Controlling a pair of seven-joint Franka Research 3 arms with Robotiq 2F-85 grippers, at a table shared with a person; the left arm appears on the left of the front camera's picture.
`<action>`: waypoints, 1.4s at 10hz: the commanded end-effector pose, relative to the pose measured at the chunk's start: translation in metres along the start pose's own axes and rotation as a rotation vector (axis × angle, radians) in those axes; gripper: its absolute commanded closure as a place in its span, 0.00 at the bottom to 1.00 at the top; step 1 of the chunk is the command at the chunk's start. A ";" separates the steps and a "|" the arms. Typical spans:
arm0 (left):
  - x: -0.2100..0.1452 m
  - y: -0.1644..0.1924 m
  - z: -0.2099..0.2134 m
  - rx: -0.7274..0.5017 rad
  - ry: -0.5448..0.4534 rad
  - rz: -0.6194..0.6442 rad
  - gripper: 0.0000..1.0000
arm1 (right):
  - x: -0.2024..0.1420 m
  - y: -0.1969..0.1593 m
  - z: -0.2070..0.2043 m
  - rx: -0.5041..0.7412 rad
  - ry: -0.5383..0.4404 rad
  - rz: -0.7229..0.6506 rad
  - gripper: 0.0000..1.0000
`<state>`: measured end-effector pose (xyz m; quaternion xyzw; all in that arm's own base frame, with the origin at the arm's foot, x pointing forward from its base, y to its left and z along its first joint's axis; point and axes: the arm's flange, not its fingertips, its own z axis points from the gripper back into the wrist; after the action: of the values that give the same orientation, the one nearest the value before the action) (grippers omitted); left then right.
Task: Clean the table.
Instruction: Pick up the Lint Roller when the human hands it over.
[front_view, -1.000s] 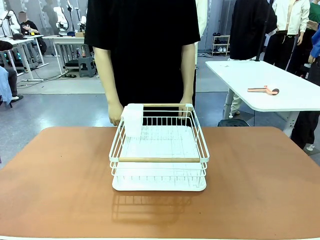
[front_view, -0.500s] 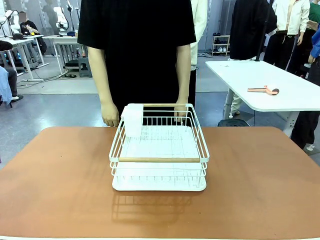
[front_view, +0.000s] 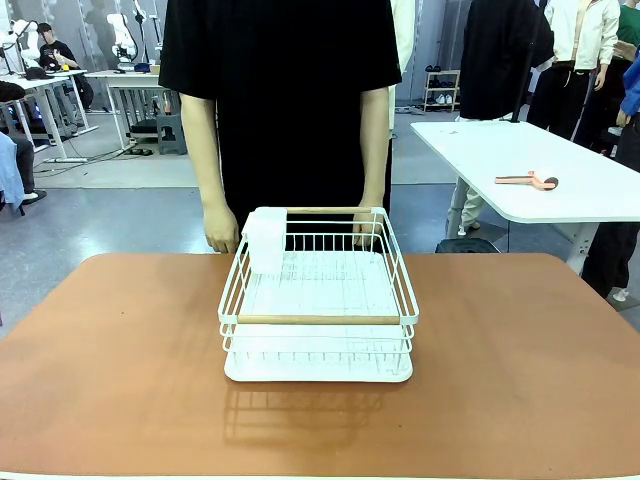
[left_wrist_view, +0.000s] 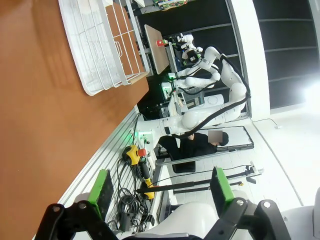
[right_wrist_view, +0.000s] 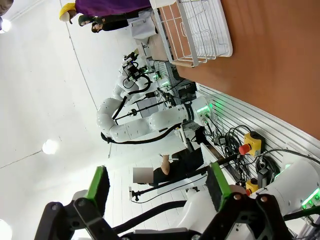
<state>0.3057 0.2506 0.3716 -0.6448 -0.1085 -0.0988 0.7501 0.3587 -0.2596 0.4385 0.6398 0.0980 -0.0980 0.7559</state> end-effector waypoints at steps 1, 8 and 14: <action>-0.002 0.000 0.003 0.007 -0.008 0.000 0.00 | -0.001 0.004 0.000 0.010 -0.007 -0.009 0.00; -0.002 0.000 0.003 0.007 -0.008 0.000 0.00 | -0.001 0.004 0.000 0.010 -0.007 -0.009 0.00; -0.002 0.000 0.003 0.007 -0.008 0.000 0.00 | -0.001 0.004 0.000 0.010 -0.007 -0.009 0.00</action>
<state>0.3057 0.2507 0.3716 -0.6448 -0.1086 -0.0987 0.7501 0.3587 -0.2596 0.4385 0.6398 0.0980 -0.0980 0.7559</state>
